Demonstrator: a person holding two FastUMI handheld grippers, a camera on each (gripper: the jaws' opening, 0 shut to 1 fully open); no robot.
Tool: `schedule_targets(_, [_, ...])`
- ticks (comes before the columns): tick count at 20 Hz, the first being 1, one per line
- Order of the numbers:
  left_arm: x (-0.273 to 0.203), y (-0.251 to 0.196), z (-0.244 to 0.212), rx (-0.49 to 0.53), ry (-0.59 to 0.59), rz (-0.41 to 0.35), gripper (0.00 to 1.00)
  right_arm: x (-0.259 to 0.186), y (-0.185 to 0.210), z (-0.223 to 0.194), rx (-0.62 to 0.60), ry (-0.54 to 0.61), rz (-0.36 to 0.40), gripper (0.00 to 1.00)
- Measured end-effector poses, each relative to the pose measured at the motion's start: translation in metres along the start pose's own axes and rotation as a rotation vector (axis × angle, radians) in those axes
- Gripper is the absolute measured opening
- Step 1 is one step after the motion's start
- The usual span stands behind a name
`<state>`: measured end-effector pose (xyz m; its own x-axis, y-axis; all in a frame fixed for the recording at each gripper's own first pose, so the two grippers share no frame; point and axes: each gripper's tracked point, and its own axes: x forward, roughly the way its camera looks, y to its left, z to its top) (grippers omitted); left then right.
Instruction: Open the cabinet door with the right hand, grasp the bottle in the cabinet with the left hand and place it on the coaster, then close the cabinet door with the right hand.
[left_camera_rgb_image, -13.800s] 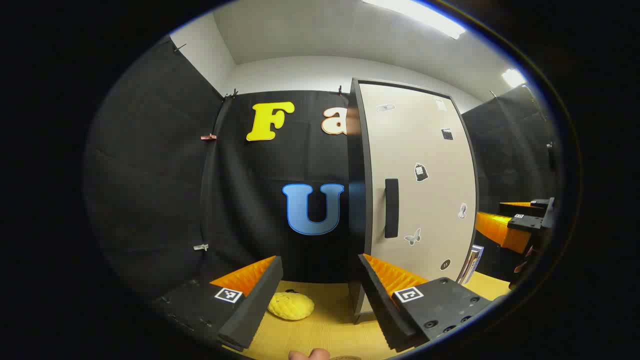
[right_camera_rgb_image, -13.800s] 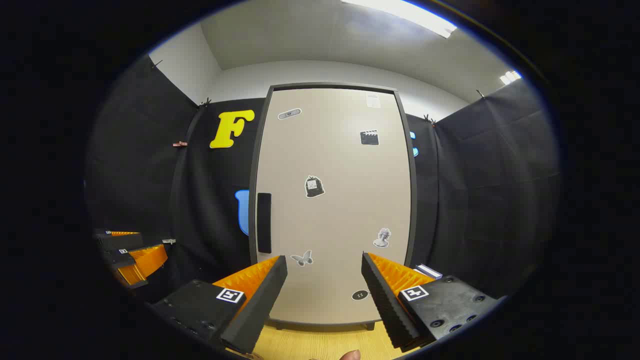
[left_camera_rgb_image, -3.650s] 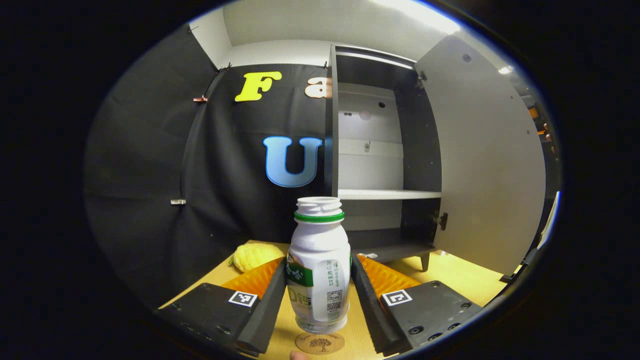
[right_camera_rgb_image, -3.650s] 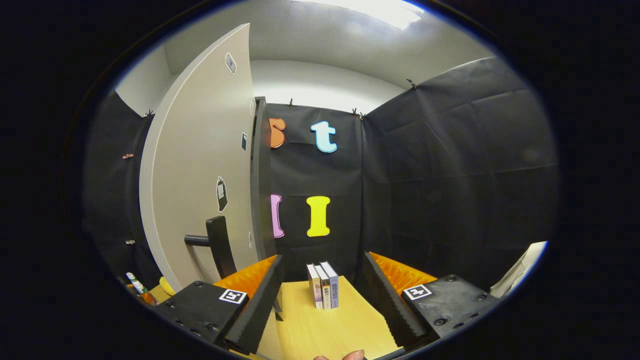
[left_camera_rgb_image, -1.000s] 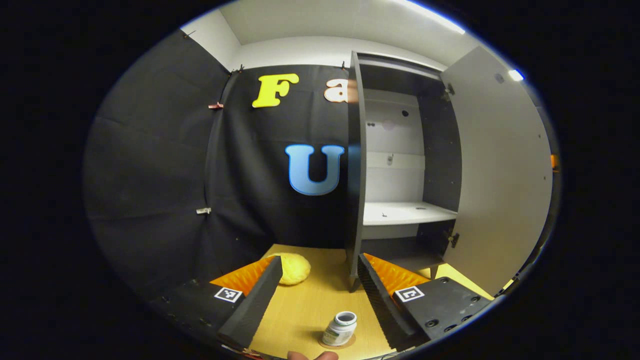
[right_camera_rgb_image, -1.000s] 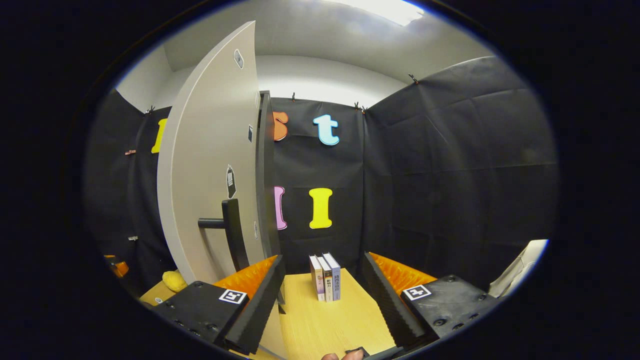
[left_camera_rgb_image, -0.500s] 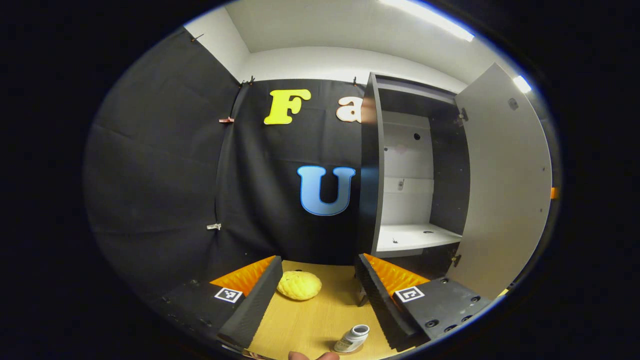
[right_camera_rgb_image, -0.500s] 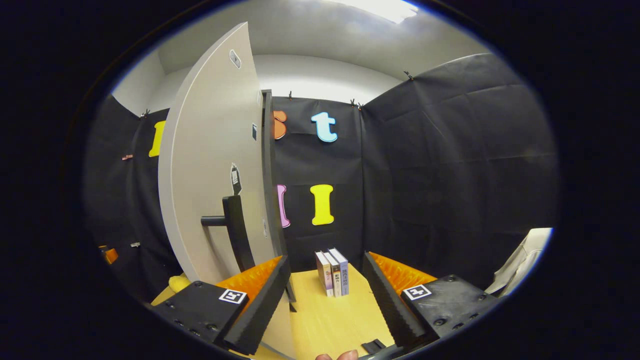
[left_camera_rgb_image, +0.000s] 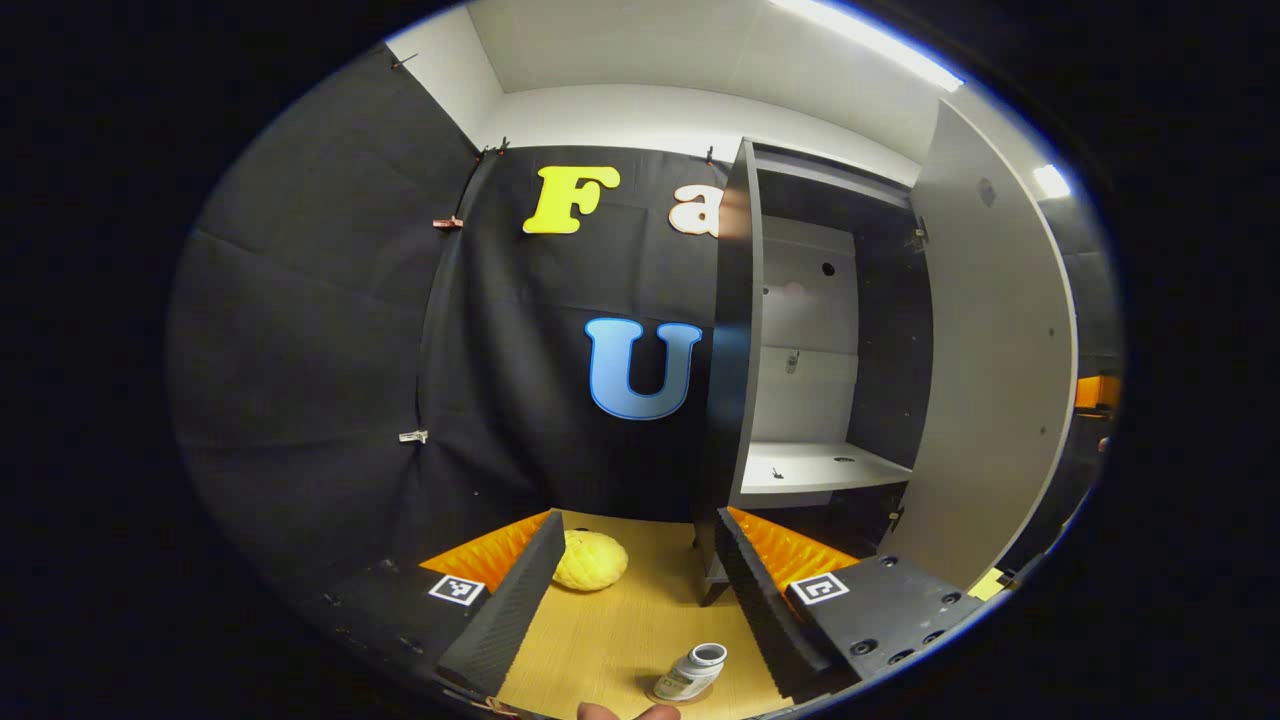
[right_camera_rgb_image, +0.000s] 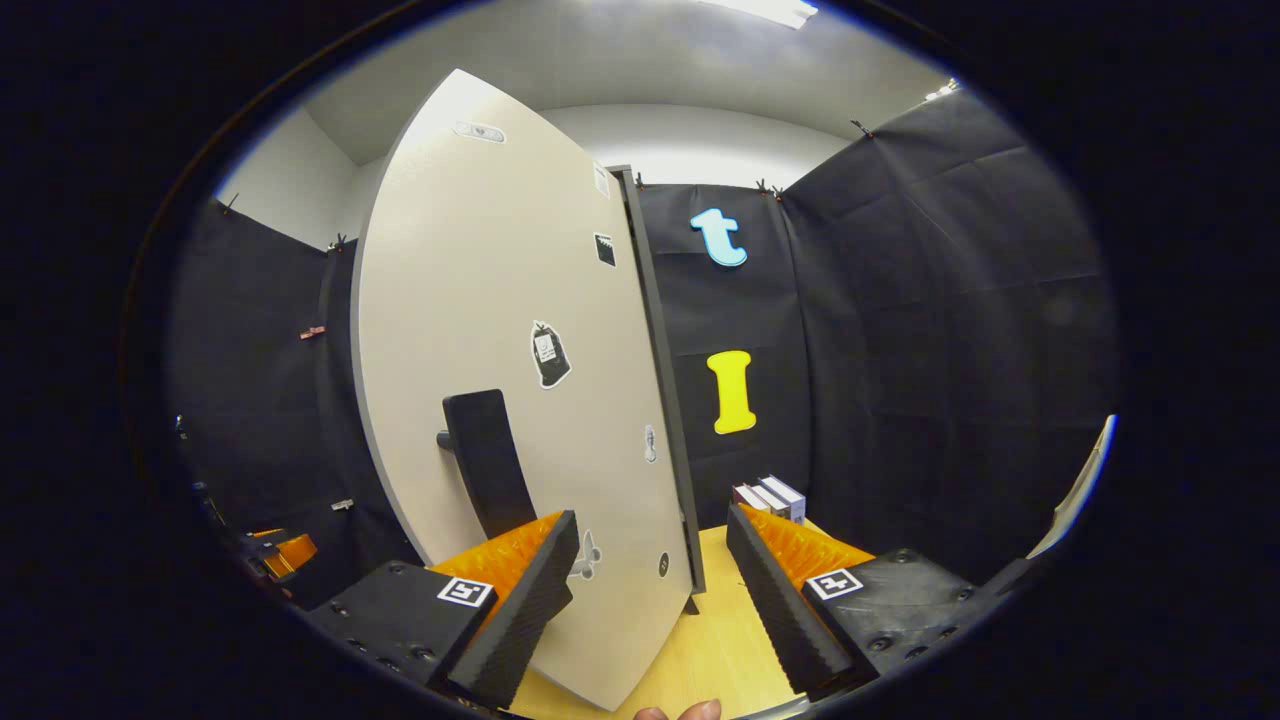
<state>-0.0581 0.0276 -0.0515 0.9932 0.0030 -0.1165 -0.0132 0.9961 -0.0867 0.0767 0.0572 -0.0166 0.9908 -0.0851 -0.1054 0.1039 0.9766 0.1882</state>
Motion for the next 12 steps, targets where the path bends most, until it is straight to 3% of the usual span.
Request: schedule_targets(12, [0.007,0.006,-0.010,-0.022,0.028,-0.008,0.95,0.037,0.096,-0.022,-0.036,0.041,0.144,0.98])
